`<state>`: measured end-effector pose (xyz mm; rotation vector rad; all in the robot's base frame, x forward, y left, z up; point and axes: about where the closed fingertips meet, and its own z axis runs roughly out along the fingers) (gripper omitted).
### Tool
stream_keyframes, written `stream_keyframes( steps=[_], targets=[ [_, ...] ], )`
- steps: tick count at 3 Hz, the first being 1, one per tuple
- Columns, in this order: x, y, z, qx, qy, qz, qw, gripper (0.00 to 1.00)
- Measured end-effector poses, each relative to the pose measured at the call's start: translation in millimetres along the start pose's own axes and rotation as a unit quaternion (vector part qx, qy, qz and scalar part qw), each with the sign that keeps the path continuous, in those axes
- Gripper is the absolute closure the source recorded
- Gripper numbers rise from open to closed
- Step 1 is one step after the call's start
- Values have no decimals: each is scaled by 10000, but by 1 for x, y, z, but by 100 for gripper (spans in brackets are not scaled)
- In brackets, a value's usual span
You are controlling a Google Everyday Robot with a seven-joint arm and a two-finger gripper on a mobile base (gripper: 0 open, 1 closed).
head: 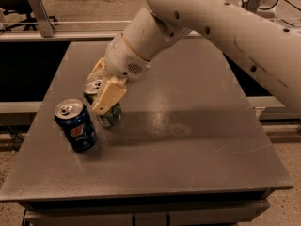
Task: Move green can near pepsi can
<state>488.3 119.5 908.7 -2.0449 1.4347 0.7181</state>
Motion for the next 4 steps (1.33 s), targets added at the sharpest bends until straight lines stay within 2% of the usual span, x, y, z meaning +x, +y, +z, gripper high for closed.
stream_keyframes(
  steps=[1, 2, 3, 4],
  targets=[
    [-1, 1, 1, -13, 1, -12, 10000, 12],
    [-2, 1, 2, -25, 2, -23, 10000, 0],
    [-2, 1, 3, -25, 1, -23, 10000, 0],
    [1, 1, 1, -26, -218, 21, 9998, 0]
  ],
)
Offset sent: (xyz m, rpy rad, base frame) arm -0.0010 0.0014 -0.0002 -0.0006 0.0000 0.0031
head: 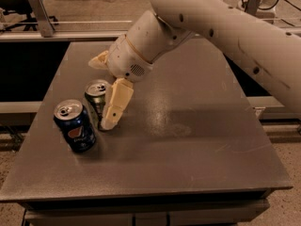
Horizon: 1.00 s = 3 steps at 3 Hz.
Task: Move green can near pepsi can
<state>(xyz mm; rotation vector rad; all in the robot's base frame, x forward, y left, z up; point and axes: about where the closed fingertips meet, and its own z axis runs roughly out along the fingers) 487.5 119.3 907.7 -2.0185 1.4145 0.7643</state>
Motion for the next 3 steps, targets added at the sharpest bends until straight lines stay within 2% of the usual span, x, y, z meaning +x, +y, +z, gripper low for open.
stream_keyframes(
  steps=[1, 2, 3],
  targets=[
    [35, 6, -15, 306, -237, 391, 9985, 0],
    [91, 24, -44, 944, -330, 1012, 9898, 0],
    [106, 30, -55, 1115, -299, 1173, 9864, 0]
  ],
)
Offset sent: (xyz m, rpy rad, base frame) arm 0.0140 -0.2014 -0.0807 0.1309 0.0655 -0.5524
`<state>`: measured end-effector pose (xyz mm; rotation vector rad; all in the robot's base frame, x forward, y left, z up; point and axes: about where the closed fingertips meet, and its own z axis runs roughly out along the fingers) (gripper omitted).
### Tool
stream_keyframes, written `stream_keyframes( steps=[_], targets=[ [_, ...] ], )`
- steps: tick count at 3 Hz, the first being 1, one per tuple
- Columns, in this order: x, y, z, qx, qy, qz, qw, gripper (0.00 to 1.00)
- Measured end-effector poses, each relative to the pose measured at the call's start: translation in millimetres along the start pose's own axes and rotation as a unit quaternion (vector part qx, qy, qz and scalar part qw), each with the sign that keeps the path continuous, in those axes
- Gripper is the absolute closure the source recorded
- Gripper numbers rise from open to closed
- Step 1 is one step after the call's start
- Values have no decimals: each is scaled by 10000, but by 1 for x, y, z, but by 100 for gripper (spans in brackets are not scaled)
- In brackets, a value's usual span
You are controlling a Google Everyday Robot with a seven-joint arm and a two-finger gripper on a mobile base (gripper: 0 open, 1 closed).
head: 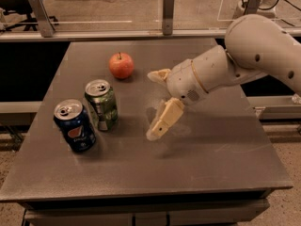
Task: Move green can near pepsi can
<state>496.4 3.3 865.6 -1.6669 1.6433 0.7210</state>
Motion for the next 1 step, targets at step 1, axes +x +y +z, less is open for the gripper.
stream_keyframes(
  steps=[1],
  targets=[
    [-1, 0, 1, -12, -1, -9, 10000, 0]
  ],
)
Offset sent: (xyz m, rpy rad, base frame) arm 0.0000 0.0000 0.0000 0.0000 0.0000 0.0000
